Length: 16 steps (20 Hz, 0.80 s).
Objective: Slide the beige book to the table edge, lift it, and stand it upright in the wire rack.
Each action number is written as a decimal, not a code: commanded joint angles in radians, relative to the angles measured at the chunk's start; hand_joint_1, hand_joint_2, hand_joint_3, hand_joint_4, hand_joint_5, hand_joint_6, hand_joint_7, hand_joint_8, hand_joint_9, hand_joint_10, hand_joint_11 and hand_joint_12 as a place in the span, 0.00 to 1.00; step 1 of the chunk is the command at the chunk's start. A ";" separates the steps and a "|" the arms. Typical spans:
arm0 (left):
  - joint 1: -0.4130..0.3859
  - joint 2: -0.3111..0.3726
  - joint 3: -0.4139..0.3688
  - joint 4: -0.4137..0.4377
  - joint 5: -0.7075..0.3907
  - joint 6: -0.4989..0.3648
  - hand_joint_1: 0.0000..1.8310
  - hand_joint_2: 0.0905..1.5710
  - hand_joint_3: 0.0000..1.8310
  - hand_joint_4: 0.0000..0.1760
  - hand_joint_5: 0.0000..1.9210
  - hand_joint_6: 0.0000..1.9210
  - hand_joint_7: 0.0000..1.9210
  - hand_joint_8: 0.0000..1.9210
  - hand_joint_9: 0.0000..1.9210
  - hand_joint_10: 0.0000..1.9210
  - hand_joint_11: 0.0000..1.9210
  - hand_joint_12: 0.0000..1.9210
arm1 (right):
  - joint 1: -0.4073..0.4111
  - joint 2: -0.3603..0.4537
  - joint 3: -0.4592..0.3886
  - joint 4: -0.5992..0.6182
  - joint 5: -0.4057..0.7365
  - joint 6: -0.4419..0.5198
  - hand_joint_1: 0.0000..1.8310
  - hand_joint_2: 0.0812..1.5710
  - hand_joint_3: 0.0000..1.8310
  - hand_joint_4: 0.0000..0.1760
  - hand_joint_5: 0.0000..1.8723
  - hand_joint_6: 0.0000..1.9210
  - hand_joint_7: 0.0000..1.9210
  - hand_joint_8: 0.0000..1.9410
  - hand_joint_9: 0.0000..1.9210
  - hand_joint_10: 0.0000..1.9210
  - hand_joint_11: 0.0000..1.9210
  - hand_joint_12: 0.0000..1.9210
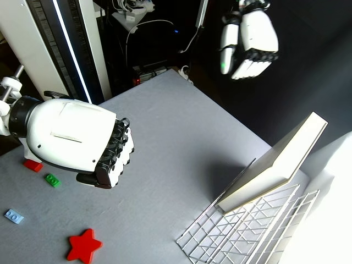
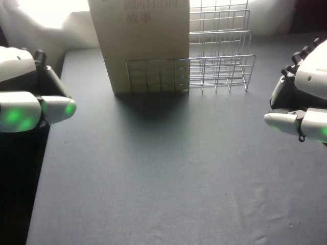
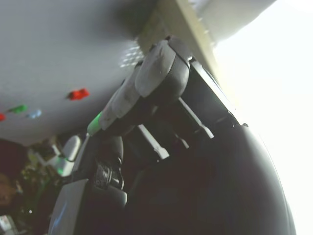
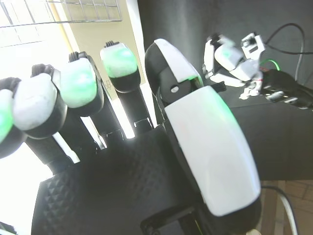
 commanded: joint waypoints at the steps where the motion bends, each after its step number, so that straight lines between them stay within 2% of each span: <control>1: -0.018 0.014 -0.007 -0.002 -0.093 0.000 0.20 0.98 0.00 1.00 0.61 1.00 0.67 1.00 0.70 1.00 0.67 1.00 | 0.012 0.003 0.000 0.010 0.113 0.000 0.11 0.98 0.00 0.00 0.61 1.00 0.66 1.00 0.69 1.00 0.66 1.00; 2: -0.023 0.013 -0.014 0.006 -0.093 0.000 0.22 0.97 0.00 1.00 0.61 1.00 0.67 1.00 0.70 1.00 0.68 1.00 | 0.012 0.002 0.000 0.010 0.113 0.000 0.14 0.97 0.00 0.00 0.61 1.00 0.66 0.99 0.68 1.00 0.66 1.00; 3: -0.024 0.012 -0.020 0.012 -0.093 0.000 0.20 0.98 0.00 1.00 0.61 1.00 0.67 1.00 0.70 1.00 0.67 1.00 | 0.013 0.002 0.000 0.010 0.113 0.000 0.17 0.96 0.00 0.00 0.60 1.00 0.65 0.97 0.67 1.00 0.65 1.00; 5: -0.024 0.012 -0.034 0.017 -0.094 0.000 0.18 0.98 0.00 1.00 0.61 1.00 0.67 1.00 0.69 1.00 0.67 1.00 | 0.013 0.002 0.000 0.010 0.113 0.000 0.16 0.96 0.00 0.00 0.60 1.00 0.65 0.97 0.66 1.00 0.65 1.00; 9: -0.021 0.006 -0.043 0.036 -0.117 0.000 0.24 0.96 0.00 1.00 0.61 1.00 0.68 1.00 0.69 1.00 0.67 1.00 | 0.013 0.002 0.000 0.010 0.115 0.000 0.22 0.95 0.00 0.00 0.61 1.00 0.65 1.00 0.66 1.00 0.65 1.00; 16: -0.023 0.000 -0.053 0.040 -0.141 0.000 0.23 0.97 0.00 1.00 0.61 1.00 0.68 1.00 0.71 1.00 0.69 1.00 | 0.014 0.001 0.000 0.010 0.117 0.000 0.26 0.93 0.00 0.02 0.62 1.00 0.65 1.00 0.67 1.00 0.65 1.00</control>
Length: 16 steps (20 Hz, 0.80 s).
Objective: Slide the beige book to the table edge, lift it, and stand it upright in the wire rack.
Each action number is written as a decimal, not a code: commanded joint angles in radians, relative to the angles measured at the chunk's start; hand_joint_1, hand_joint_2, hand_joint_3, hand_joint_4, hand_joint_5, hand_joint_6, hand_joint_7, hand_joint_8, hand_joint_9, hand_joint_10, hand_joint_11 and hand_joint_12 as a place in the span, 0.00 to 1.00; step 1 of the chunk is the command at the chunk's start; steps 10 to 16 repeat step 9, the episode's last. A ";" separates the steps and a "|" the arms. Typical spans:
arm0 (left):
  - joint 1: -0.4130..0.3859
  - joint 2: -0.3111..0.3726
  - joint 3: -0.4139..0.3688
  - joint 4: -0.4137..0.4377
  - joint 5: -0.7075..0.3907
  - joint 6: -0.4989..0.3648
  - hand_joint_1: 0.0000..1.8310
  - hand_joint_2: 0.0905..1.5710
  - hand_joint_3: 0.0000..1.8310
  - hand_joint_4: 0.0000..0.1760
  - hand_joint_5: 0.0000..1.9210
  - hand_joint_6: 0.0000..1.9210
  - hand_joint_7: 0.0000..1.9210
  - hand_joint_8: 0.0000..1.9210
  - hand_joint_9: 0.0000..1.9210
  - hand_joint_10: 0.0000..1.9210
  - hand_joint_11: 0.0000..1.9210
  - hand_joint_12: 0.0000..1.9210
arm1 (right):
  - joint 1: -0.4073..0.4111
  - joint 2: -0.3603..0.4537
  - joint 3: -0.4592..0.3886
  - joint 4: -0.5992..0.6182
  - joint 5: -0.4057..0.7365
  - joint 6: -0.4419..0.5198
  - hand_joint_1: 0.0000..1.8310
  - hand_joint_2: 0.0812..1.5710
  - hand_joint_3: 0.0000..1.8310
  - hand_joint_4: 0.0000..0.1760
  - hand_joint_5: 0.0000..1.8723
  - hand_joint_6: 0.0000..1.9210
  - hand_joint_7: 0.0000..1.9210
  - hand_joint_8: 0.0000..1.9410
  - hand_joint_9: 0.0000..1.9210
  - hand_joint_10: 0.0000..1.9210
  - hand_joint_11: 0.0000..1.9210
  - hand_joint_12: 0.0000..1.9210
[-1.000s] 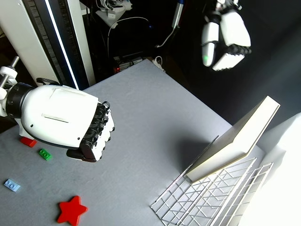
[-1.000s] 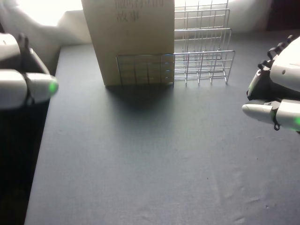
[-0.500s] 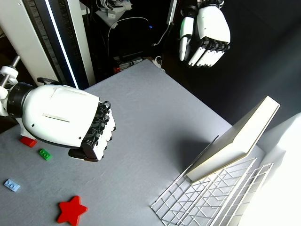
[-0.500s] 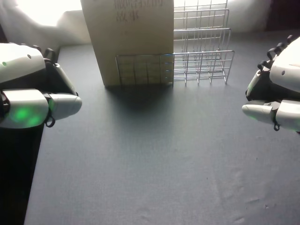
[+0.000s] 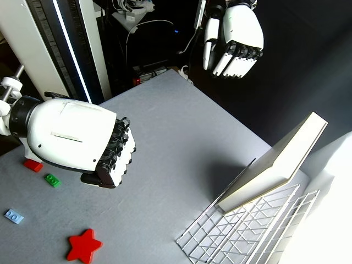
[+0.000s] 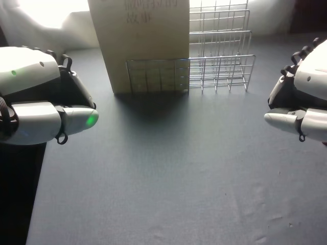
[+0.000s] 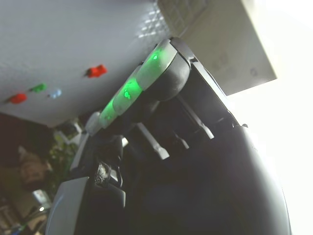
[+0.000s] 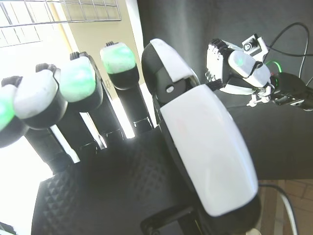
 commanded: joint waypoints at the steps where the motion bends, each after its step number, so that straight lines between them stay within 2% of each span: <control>1: -0.014 0.002 0.002 -0.013 -0.085 0.000 0.24 0.97 0.00 1.00 0.61 1.00 0.68 1.00 0.71 1.00 0.70 1.00 | 0.013 0.003 0.000 0.010 0.115 0.000 0.26 0.93 0.00 0.05 0.62 1.00 0.65 1.00 0.67 1.00 0.65 1.00; 4: -0.014 0.001 -0.002 -0.013 -0.091 -0.001 0.21 0.97 0.00 1.00 0.61 1.00 0.68 1.00 0.71 1.00 0.68 1.00 | 0.013 0.003 0.000 0.010 0.116 0.000 0.28 0.92 0.00 0.17 0.62 1.00 0.65 1.00 0.67 1.00 0.66 1.00; 6: -0.012 0.001 -0.001 -0.013 -0.096 -0.004 0.19 0.97 0.00 1.00 0.62 1.00 0.69 1.00 0.71 1.00 0.69 1.00 | 0.013 0.003 0.000 0.010 0.117 0.000 0.26 0.93 0.00 0.24 0.62 1.00 0.65 1.00 0.66 1.00 0.65 1.00; 9: -0.012 0.001 0.001 -0.013 -0.101 -0.005 0.19 0.98 0.00 1.00 0.62 1.00 0.69 1.00 0.71 1.00 0.69 1.00 | 0.013 0.003 0.000 0.010 0.121 -0.001 0.31 0.92 0.00 0.32 0.61 1.00 0.65 1.00 0.67 1.00 0.66 1.00; 16: -0.012 0.001 0.001 -0.013 -0.101 -0.005 0.19 0.98 0.00 1.00 0.62 1.00 0.69 1.00 0.71 1.00 0.69 1.00 | 0.013 0.003 0.000 0.010 0.121 -0.001 0.31 0.92 0.00 0.32 0.61 1.00 0.65 1.00 0.67 1.00 0.66 1.00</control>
